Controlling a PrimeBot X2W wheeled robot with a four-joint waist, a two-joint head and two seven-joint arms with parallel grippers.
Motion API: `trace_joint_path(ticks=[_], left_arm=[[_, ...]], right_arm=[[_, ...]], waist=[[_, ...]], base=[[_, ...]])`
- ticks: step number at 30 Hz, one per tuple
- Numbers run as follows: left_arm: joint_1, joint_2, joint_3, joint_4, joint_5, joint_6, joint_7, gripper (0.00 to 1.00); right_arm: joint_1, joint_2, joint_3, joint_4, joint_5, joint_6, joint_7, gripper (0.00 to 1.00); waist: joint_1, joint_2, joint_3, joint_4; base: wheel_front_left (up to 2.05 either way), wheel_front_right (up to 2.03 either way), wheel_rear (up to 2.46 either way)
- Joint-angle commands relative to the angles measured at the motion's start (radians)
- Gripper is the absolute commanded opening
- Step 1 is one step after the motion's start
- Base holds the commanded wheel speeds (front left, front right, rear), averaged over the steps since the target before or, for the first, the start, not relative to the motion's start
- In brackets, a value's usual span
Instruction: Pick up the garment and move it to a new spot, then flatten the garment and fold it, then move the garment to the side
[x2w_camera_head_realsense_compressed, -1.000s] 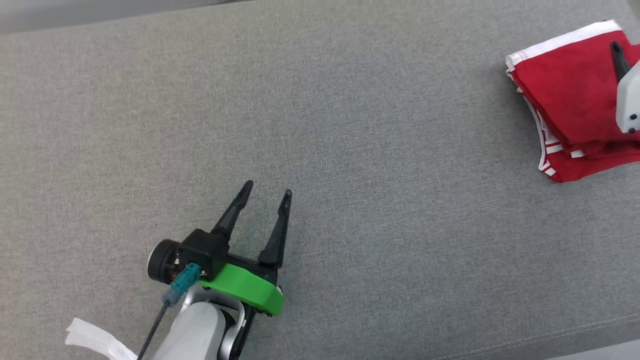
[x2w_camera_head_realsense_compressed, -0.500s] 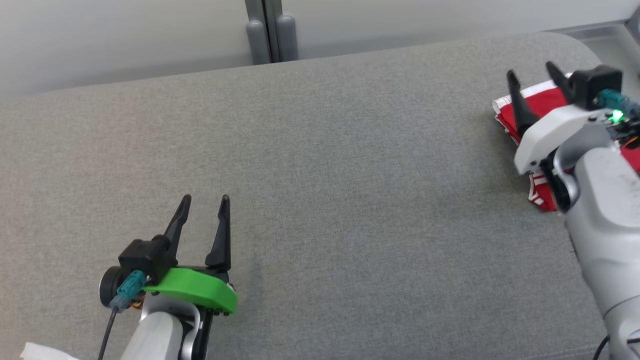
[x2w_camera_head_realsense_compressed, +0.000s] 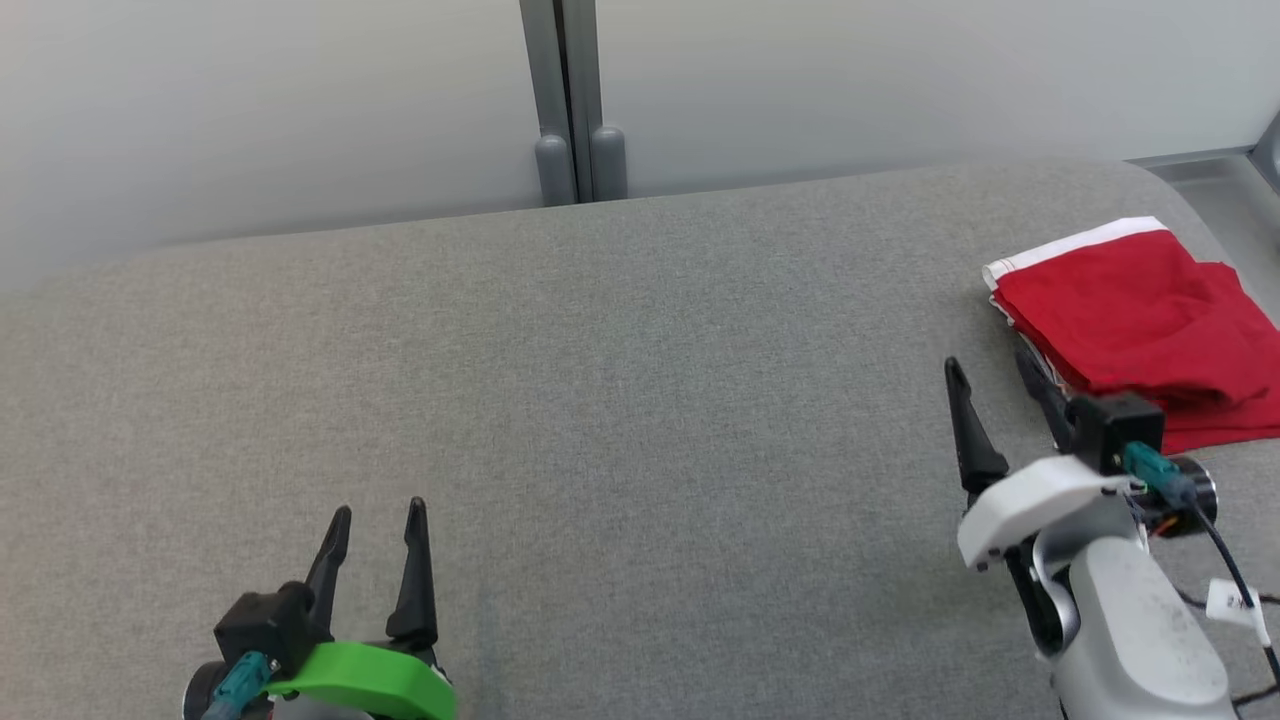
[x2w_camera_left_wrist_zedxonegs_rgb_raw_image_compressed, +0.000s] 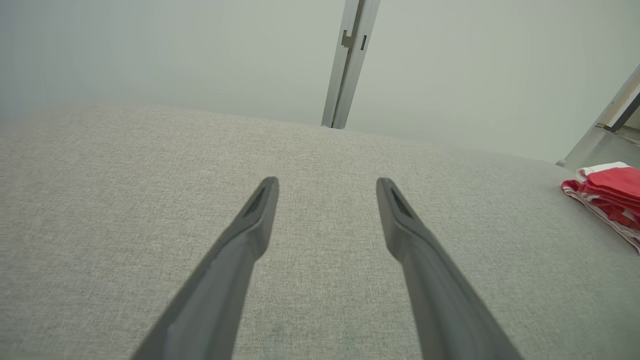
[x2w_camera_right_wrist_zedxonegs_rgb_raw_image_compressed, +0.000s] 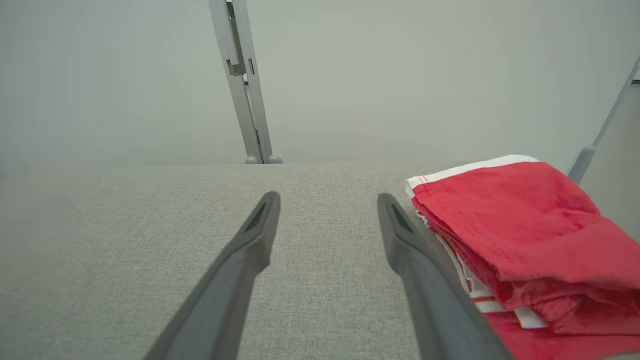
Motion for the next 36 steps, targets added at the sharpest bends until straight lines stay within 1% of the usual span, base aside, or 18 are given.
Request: trace_joint_path(ticks=[1, 7, 13, 23, 36], left_arm=[[0.024, -0.004, 0.007, -0.008, 0.008, 0.000, -0.003, 1.00], [0.083, -0.019, 0.020, -0.041, 0.021, -0.004, -0.003, 1.00], [0.116, -0.026, 0.024, -0.059, 0.030, -0.006, -0.003, 1.00], [0.117, -0.031, 0.031, -0.065, 0.042, 0.003, -0.003, 1.00], [0.111, -0.032, 0.042, -0.075, 0.050, 0.003, -0.003, 1.00]], right_arm=[[0.050, -0.001, 0.008, -0.035, 0.036, -0.002, -0.004, 1.00], [0.203, -0.001, 0.013, -0.160, 0.116, -0.002, -0.004, 1.00], [0.287, -0.001, 0.029, -0.220, 0.147, -0.002, -0.004, 1.00], [0.310, -0.001, 0.026, -0.250, 0.138, -0.002, -0.004, 1.00], [0.311, -0.001, 0.044, -0.253, 0.152, -0.002, -0.004, 1.00]], waist=[[0.0000, 0.0000, -0.013, 0.001], [0.0000, 0.0000, -0.023, 0.003], [0.0000, 0.0000, -0.030, 0.011], [0.0000, 0.0000, -0.032, 0.015], [0.0000, 0.0000, -0.028, 0.019]], base=[[0.00, 0.00, 0.00], [0.00, 0.00, 0.00], [0.00, 0.00, 0.00], [0.00, 0.00, 0.00], [0.00, 0.00, 0.00]])
